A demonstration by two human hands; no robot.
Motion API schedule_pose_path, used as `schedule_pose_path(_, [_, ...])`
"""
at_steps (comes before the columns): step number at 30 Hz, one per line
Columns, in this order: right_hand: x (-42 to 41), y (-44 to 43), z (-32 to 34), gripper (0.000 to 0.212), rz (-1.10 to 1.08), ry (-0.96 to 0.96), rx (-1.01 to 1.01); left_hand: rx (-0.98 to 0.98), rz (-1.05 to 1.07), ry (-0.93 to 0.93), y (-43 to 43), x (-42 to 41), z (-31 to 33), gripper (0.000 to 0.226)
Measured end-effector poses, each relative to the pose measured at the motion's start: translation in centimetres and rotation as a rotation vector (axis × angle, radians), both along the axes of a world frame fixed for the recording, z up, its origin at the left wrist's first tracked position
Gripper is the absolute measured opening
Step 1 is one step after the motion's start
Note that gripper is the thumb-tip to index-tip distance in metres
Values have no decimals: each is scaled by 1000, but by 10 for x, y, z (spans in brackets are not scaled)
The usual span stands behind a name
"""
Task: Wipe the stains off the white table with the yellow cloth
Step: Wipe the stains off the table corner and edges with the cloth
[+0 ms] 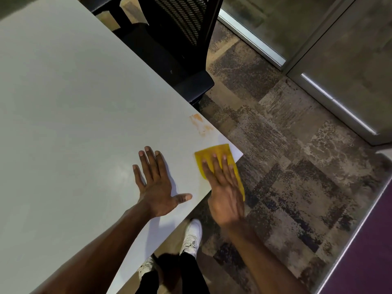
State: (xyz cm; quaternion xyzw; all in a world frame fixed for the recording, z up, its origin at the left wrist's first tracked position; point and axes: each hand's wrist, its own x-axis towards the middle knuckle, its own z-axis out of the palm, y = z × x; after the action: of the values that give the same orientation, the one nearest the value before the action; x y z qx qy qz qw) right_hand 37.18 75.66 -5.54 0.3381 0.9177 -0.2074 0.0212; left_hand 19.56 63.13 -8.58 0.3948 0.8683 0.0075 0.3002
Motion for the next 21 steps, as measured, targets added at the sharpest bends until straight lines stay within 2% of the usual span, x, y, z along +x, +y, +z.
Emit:
schedule_pose_path(6, [-50,55,-1,92,-45,-14,-42,-39,22,0,4,1,7,156])
schedule_pose_path(14, [10,1,-3,100,140,61,-50,-27,16,-53,2,0,12,159])
schedule_pose_path(21, [-59,60,0,93,130,-27,-41,-54,19,-60,4,0,14,156])
